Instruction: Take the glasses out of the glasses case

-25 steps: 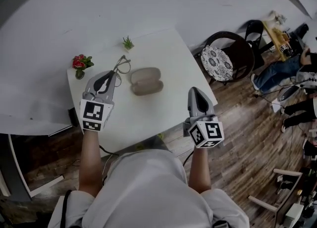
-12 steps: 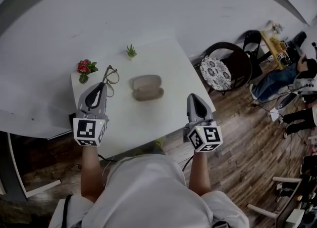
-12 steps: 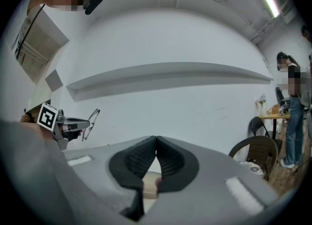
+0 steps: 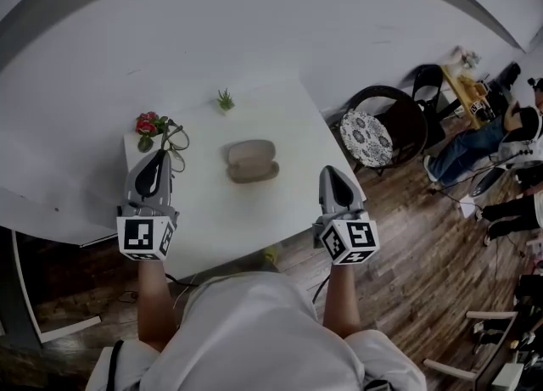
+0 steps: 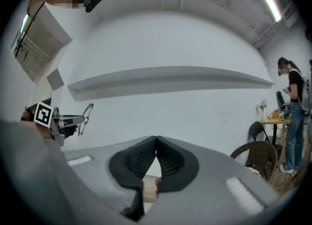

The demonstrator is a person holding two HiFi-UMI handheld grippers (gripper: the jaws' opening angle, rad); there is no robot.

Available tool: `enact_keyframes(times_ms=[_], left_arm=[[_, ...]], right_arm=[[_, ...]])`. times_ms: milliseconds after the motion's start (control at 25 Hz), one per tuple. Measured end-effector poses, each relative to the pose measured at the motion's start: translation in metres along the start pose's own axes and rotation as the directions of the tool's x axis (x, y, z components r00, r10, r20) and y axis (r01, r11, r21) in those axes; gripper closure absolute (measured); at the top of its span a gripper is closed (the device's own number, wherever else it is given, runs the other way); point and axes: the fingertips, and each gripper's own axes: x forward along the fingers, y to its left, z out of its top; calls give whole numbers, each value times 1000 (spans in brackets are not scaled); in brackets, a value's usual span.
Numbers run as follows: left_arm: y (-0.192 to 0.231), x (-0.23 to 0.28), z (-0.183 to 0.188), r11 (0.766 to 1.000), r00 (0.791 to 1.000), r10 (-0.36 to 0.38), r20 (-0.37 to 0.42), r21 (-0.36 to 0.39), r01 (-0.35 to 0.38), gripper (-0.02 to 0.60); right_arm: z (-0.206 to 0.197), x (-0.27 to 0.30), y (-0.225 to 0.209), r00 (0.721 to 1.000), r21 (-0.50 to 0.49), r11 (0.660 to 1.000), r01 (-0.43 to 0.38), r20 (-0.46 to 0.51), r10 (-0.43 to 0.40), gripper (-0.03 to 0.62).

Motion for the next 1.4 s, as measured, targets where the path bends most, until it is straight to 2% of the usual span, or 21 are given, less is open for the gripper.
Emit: enact_keyframes(times_ms=[520,1400], left_arm=[[8,-4,2,1000,1000,23,21,-6,-23,558],[2,3,2,1000,1000,21,11,11,-21,558]], right_arm=[[7,0,0,1000,-47,999,21,18,-20,591],[15,11,-12,1000,-45,999,1,23,0,591]])
